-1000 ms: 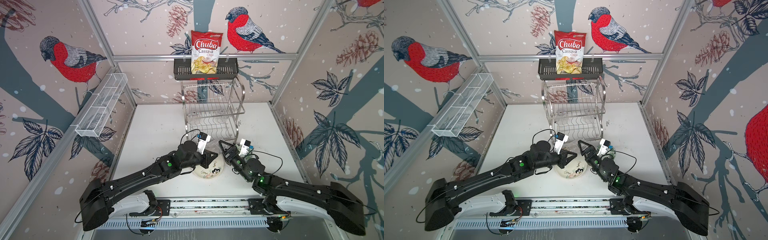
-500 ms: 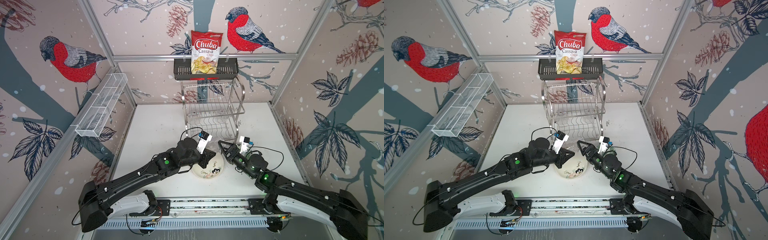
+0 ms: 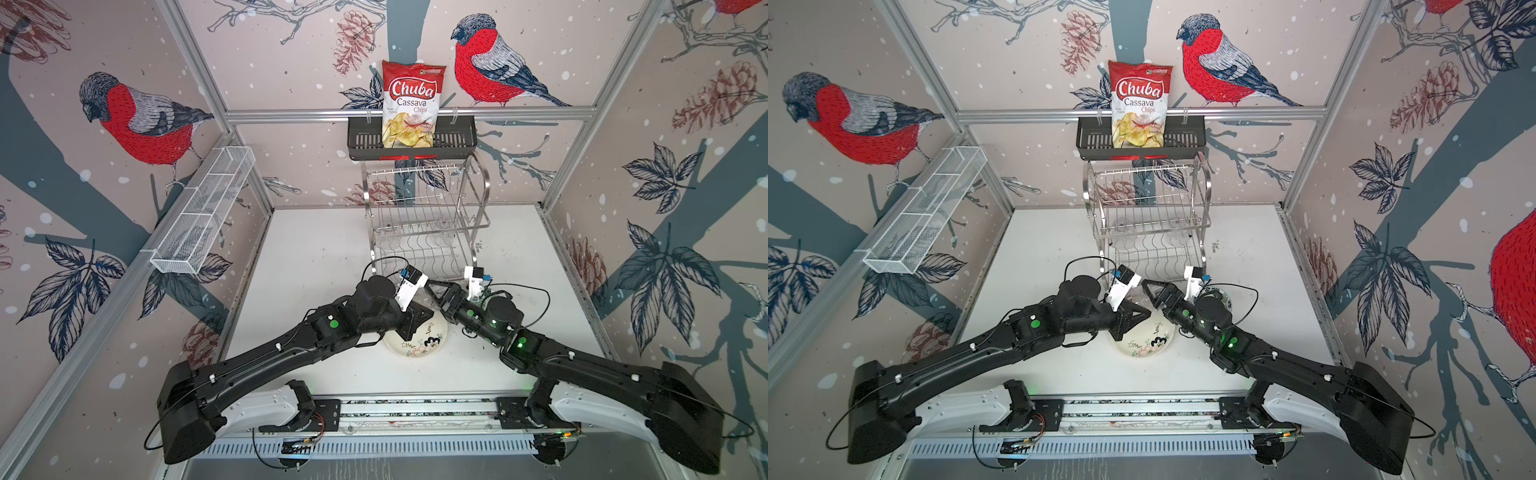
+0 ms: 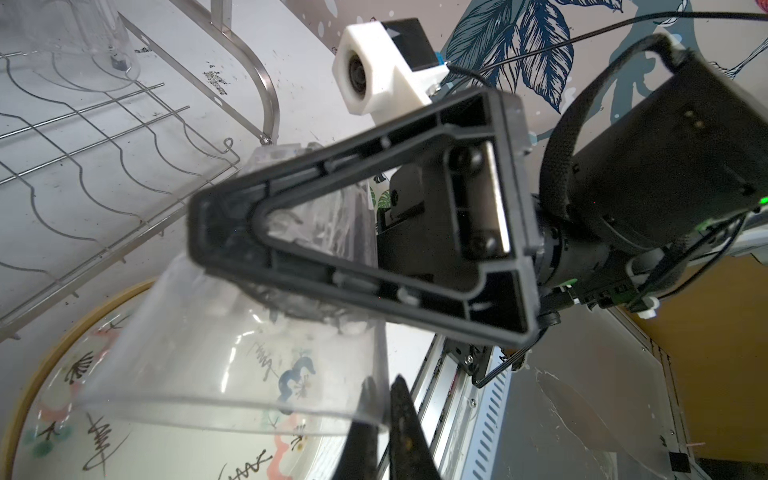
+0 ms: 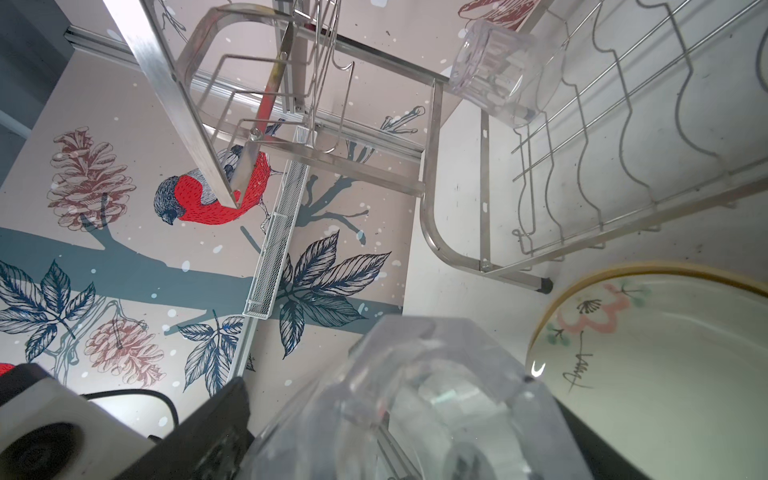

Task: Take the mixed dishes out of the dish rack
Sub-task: 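Close the left gripper on the glass held by the right gripper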

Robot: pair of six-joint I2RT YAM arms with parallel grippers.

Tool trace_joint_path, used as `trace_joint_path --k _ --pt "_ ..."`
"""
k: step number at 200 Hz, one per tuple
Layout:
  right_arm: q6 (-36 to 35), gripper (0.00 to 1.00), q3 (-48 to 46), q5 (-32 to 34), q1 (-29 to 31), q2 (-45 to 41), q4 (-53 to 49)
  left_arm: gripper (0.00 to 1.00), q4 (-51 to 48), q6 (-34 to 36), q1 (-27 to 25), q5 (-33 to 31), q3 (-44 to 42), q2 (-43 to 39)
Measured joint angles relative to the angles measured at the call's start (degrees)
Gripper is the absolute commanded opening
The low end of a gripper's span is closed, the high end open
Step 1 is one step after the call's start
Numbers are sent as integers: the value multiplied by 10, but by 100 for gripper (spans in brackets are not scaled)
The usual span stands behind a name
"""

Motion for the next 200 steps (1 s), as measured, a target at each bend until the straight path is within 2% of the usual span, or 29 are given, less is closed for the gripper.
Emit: trace_joint_path --k 26,69,129,169,200 --pt "8 65 0 17 -4 1 28 0 -12 -2 0 14 0 -1" --pt "6 48 -14 19 -3 -3 48 0 -17 0 3 33 0 0" --pt "12 43 -19 23 6 2 67 49 -16 -1 11 18 -2 3" --pt "22 39 -27 45 21 18 98 50 3 -21 12 -13 -20 5" --pt "34 38 -33 92 50 38 128 50 33 -49 11 -34 -40 3"
